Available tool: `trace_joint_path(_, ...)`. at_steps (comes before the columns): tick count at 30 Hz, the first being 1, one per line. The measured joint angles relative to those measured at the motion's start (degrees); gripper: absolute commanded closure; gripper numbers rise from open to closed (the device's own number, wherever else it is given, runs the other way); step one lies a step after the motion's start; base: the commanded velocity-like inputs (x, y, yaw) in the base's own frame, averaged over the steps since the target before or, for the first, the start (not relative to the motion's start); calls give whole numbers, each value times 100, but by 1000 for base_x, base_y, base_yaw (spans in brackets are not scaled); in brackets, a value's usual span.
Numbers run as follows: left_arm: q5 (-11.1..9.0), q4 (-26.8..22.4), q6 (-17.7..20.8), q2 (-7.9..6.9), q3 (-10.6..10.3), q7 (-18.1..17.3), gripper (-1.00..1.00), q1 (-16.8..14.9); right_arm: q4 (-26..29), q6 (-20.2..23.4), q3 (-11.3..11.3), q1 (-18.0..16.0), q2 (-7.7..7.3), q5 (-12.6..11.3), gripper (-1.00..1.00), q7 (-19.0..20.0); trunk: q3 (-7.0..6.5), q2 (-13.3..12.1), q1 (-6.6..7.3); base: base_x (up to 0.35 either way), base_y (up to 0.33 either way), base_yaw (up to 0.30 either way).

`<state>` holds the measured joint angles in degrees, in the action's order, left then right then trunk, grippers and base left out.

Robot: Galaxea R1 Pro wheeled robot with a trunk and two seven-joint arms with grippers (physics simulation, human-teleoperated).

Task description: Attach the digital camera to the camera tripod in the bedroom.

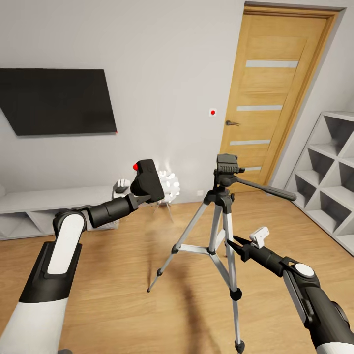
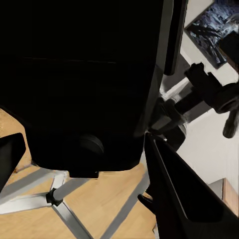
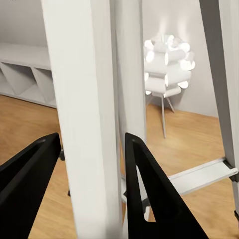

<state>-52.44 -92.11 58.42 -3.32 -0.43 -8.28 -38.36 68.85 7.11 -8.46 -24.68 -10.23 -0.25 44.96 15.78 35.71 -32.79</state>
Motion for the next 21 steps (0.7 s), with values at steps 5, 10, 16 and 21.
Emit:
trace_joint_path(5, 160, 5, -63, 536, -1, 1662, 100, -700, -32, 3, -11, -1, 2, -29, 100, -8, 0, 0, 0, 0, 0, 0)
trace_joint_path(10, 100, 332, -382, 835, 31, 2596, 100, -1544, -196, -94, -26, 4, 28, -76, 100, -17, -1, -1, -1, 0, 0, 0)
trace_joint_path(16, 29, 1448, -534, 1018, -110, 2755, 100, -2582, -146, -40, -6, 5, 46, -61, 100, -38, 0, -1, 0, 0, 0, 0)
trace_joint_path(21, -42, 1842, -649, 1033, -378, 2705, 100, -2953, -138, -12, -62, -60, 11, -10, 100, -96, -1, -3, -1, 0, 0, 0)
